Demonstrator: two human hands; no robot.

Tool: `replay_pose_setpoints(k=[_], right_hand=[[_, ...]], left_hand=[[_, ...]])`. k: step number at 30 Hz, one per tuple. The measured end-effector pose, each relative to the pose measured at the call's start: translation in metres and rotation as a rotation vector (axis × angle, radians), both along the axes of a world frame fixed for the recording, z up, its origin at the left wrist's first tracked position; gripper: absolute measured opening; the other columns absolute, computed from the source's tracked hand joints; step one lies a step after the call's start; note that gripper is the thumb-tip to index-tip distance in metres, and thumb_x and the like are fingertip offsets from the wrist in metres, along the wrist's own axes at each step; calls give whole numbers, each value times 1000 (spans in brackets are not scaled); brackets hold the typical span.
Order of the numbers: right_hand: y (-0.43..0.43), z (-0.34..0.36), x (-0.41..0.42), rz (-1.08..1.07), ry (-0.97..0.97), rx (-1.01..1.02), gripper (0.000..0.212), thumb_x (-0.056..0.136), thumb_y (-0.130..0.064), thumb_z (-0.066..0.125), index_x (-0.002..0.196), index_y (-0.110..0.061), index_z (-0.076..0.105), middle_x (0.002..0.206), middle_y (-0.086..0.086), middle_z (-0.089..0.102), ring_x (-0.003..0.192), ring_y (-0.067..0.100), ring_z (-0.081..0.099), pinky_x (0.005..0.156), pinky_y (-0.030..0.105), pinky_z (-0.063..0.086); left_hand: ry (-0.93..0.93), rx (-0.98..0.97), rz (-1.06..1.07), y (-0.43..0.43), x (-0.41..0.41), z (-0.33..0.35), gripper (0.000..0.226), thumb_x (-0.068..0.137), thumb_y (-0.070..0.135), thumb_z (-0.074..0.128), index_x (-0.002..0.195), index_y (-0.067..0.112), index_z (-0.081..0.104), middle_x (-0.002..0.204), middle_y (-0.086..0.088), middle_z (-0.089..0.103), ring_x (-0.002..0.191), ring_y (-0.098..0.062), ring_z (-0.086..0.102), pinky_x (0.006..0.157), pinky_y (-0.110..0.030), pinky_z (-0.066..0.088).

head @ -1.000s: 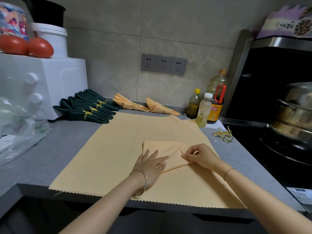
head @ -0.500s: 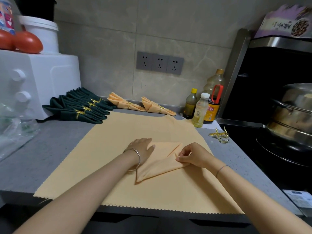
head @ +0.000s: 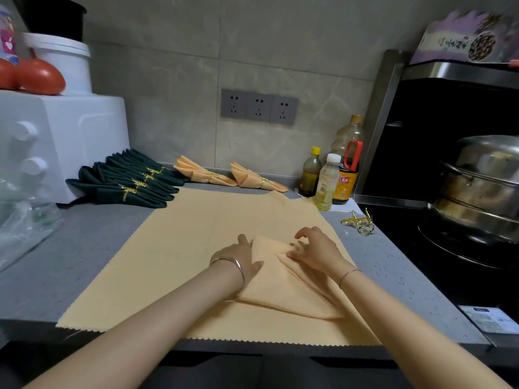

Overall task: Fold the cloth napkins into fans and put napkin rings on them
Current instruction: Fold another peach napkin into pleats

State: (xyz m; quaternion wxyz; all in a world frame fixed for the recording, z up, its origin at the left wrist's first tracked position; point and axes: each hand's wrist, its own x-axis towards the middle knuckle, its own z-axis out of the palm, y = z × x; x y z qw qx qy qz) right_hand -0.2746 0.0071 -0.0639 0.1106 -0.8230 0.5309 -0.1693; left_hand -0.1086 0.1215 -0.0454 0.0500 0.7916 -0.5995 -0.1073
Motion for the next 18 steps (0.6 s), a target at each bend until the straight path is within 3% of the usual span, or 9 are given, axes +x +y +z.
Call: replay_pose_setpoints(k=[3, 5, 9, 13, 18], right_hand=[[-1, -8, 1, -42, -7, 11, 52, 83, -47, 64, 126, -21, 49, 131, 2, 47, 118, 22, 48, 94, 34, 38], [-3, -16, 0, -58, -4, 39, 57, 86, -51, 59, 131, -18, 45, 137, 2, 44, 123, 22, 46, 97, 34, 37], [-3, -30, -2, -59, -39, 26, 56, 89, -52, 53, 130, -15, 47, 136, 3, 48, 124, 20, 45, 100, 32, 36], [0, -34, -2, -15, -122, 11, 52, 90, -46, 57, 128, -12, 48, 133, 4, 50, 121, 21, 49, 99, 31, 37], [11, -28, -9, 128, -313, 88, 34, 95, -23, 55, 127, -13, 53, 135, 2, 50, 123, 14, 48, 104, 21, 34]], left_hand=[[157, 45, -61, 9, -15, 0, 93, 95, 43, 50, 149, 4, -16, 144, -14, 42, 124, -29, 50, 96, -33, 40], [79, 33, -98, 10, -20, 2, 89, 94, 46, 50, 151, 7, -6, 146, -11, 39, 127, -28, 47, 96, -32, 40], [-112, -245, -245, -3, -21, -3, 58, 99, 45, 34, 148, 18, 21, 142, -6, 38, 131, -24, 35, 103, -34, 30], [-150, -121, -426, -16, -20, -25, 53, 104, 35, 15, 153, 16, 7, 160, 3, 7, 147, -17, 1, 119, -35, -3], [-126, -55, -411, -21, -15, -43, 54, 104, 32, 14, 153, 17, -1, 161, 6, -2, 147, -15, -5, 119, -37, -6]])
